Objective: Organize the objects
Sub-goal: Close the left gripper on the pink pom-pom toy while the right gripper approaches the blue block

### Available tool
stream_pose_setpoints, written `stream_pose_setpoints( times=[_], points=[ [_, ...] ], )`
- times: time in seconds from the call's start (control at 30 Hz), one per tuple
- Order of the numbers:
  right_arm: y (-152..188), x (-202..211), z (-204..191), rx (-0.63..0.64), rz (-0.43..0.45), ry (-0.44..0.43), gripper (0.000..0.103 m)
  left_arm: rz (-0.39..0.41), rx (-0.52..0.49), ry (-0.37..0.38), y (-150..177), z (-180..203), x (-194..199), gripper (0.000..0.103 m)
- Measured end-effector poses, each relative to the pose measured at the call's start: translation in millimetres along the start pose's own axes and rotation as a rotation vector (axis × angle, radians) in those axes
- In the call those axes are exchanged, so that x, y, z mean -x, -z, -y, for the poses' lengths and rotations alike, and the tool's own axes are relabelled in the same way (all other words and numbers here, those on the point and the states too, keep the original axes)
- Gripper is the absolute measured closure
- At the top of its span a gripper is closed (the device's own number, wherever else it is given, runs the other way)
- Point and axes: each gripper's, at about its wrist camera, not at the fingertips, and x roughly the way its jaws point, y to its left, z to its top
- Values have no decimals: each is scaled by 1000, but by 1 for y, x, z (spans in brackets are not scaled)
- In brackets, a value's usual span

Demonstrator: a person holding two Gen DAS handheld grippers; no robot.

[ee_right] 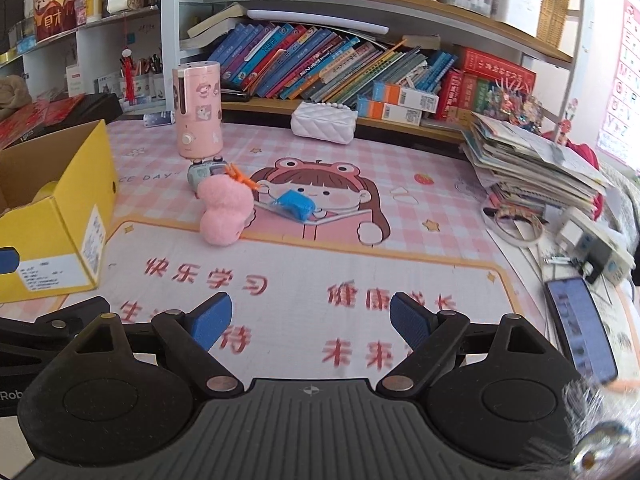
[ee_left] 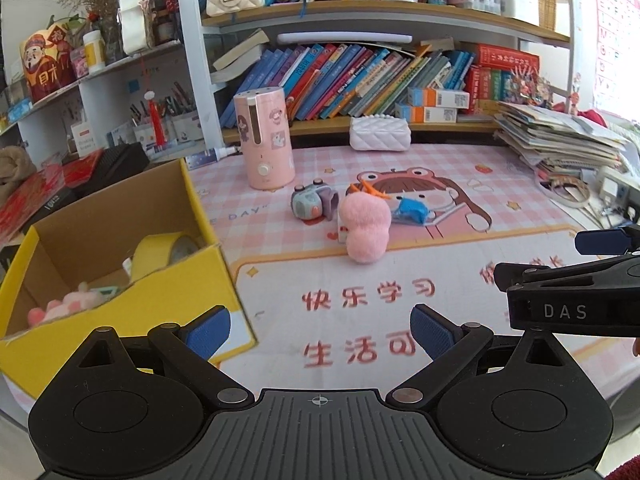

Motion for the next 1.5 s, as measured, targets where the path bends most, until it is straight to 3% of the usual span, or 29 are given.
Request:
stream_pose_setpoints(
  times=[0.87,1.3,1.47,1.5],
  points=[
    [-59,-94,70,-3,-1,-98,17,-43,44,-92,-46,41,-92,6],
    [-83,-121,77,8,19,-128,17,-73,24,-121,-56,60,-157,7],
    [-86,-128,77,16,15,-144,17,-83,19,-127,-58,62,-171,19],
    [-86,-129,77,18,14,-146,17,-89,21,-129,-58,62,-174,26]
  ],
)
